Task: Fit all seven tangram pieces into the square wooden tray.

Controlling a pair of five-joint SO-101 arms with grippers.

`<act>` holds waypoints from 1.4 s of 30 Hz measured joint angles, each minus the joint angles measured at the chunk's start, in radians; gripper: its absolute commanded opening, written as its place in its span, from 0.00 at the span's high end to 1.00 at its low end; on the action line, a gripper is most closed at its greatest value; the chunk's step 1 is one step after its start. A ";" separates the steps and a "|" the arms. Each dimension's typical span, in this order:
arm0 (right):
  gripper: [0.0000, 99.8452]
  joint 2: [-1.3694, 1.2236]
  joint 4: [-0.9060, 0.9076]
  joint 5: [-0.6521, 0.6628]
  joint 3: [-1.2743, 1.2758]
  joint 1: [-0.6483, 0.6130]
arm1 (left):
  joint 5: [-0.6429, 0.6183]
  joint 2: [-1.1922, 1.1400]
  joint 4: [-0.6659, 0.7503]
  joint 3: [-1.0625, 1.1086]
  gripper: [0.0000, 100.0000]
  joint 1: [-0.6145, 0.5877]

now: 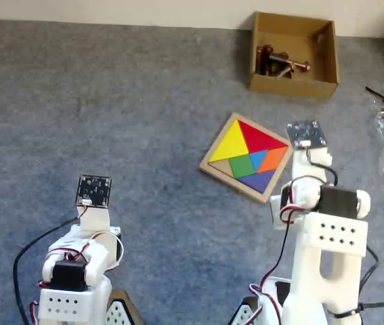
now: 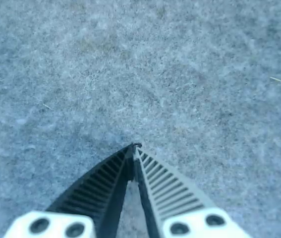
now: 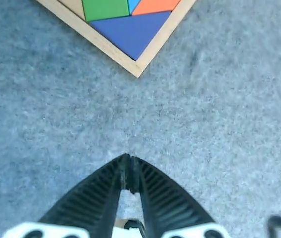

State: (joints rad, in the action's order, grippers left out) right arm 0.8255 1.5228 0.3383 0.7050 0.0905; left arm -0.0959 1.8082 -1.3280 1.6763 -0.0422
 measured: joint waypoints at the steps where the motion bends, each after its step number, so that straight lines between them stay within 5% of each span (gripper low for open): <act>1: 1.00 0.006 -0.012 0.000 0.020 0.000 | 0.000 0.000 0.000 0.000 0.99 0.000; 42: 1.00 0.747 -0.316 0.063 0.644 0.000 | 0.000 0.000 0.000 0.000 0.99 0.000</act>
State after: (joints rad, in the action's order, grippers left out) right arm 1.5727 1.2068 0.4012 1.3495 0.0905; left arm -0.0959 1.8082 -1.3280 1.6763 -0.0422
